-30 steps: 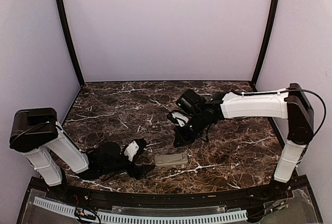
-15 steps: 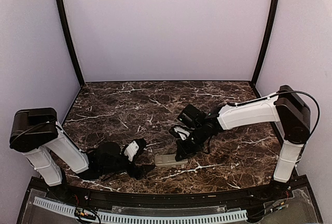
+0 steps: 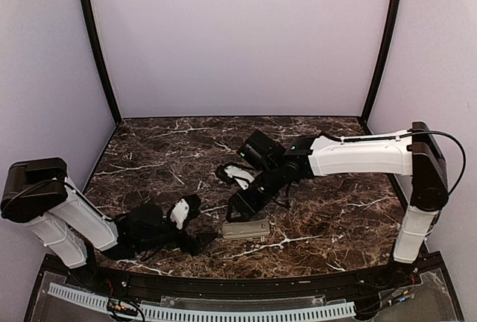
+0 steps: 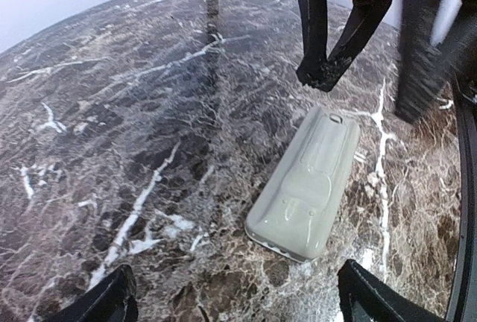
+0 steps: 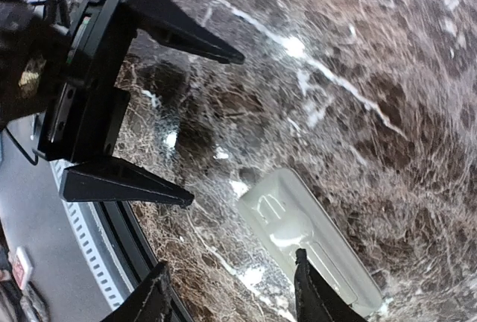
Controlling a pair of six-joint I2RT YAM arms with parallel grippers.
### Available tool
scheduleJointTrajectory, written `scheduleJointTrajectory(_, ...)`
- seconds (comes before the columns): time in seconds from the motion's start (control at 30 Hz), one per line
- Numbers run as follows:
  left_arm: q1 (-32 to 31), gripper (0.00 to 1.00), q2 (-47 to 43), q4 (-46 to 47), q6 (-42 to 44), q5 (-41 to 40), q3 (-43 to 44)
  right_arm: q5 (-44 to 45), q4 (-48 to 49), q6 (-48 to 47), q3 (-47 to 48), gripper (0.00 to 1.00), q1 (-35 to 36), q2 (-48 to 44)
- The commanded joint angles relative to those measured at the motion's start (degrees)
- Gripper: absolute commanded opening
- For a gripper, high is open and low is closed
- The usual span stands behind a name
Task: Load the batteries into the remote control
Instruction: Pick up the remote control from the center of the board.
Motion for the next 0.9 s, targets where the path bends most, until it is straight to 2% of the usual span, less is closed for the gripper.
scheduleJointTrajectory(0.0, -0.11, 0.95, -11.08, -0.26, -2.76, -5.85, -2.96, 8.31, -6.28, -18.54, 5.71, 0.62, 4.12, 2.93)
scheduleJointTrajectory(0.07, -0.07, 0.95, -18.06, -5.77, -4.32, -10.34, -3.13, 11.51, -8.89, -23.87, 8.4, 0.76, 5.08, 5.8)
scheduleJointTrajectory(0.1, -0.03, 0.96, -22.78, -9.35, -5.77, -11.55, -3.35, 12.11, -9.6, -26.45, 8.97, 0.78, 5.36, 6.86)
scheduleJointTrajectory(0.2, 0.06, 0.96, -33.44, -15.29, -8.68, -17.96, -4.93, 12.17, -8.96, -32.76, 9.33, 0.8, 5.64, 9.09)
scheduleJointTrajectory(0.27, 0.15, 0.97, -42.05, -22.79, -10.25, -20.75, -6.1, 12.62, -8.12, -36.41, 9.28, 0.81, 5.96, 10.27)
scheduleJointTrajectory(0.3, 0.17, 0.97, -47.96, -25.01, -10.21, -21.33, -6.57, 12.99, -8.21, -37.47, 9.69, 0.81, 6.05, 11.13)
scheduleJointTrajectory(0.33, 0.19, 0.97, -50.62, -29.35, -10.4, -22.64, -6.71, 13.39, -8.6, -38.28, 10.46, 0.81, 6.23, 12.05)
scheduleJointTrajectory(0.47, 0.19, 0.97, -65.78, -37.14, -12.8, -27.81, -9.6, 15.67, -10.68, -39.0, 14.35, 0.81, 6.62, 16.89)
scheduleJointTrajectory(0.6, 0.19, 0.96, -73.41, -43.22, -13.74, -29.78, -10.62, 14.7, -13.24, -39.15, 16.0, 0.74, 6.92, 19.43)
scheduleJointTrajectory(0.7, 0.19, 0.96, -75.04, -44.06, -13.27, -28.99, -10.93, 14.41, -14.13, -39.29, 15.17, 0.65, 6.95, 19.07)
scheduleJointTrajectory(0.77, 0.19, 0.96, -74.08, -43.32, -12.26, -28.57, -10.79, 14.61, -14.4, -39.16, 15.02, 0.53, 6.99, 18.57)
scheduleJointTrajectory(0.87, 0.19, 0.96, -67.7, -41.66, -10.88, -27.94, -9.05, 14.82, -14.57, -38.68, 15.29, 0.34, 7.06, 17.94)
